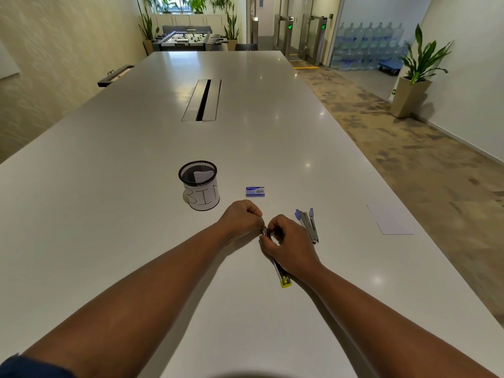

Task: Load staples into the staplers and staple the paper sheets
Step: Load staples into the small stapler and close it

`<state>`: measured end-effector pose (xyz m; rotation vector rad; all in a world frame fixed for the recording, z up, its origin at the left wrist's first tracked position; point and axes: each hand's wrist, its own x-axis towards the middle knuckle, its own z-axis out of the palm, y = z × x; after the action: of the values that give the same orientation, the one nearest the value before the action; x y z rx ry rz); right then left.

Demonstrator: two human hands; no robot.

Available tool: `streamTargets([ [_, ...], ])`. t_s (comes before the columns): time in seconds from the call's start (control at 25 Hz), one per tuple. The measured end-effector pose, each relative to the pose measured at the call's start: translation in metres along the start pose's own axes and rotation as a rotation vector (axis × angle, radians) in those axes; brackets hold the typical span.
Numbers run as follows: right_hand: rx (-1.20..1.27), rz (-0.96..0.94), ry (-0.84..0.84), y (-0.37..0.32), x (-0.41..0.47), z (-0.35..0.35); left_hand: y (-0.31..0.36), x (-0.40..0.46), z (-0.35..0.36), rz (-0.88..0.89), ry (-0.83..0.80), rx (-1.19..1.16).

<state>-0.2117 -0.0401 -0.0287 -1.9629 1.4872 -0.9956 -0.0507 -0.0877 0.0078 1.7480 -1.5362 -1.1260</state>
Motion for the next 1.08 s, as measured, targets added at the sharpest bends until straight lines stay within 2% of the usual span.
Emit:
streamTargets([
  [0.32, 0.026, -0.005, 0.012, 0.001, -0.002, -0.001, 0.005, 0.008, 0.002, -0.101, 0.081, -0.103],
  [0.56, -0.148, -0.093, -0.007, -0.001, -0.001, 0.001, 0.005, 0.007, 0.000, -0.135, 0.065, -0.248],
  [0.72, -0.183, -0.085, -0.048, -0.002, 0.001, 0.004, -0.003, 0.005, 0.001, -0.065, 0.084, -0.154],
  [0.92, -0.149, -0.059, -0.022, -0.006, 0.000, 0.001, -0.013, 0.001, 0.000, 0.020, 0.076, -0.139],
  [1.08, -0.117, 0.081, 0.014, -0.009, -0.004, -0.002, -0.018, -0.003, -0.001, 0.056, 0.113, -0.118],
])
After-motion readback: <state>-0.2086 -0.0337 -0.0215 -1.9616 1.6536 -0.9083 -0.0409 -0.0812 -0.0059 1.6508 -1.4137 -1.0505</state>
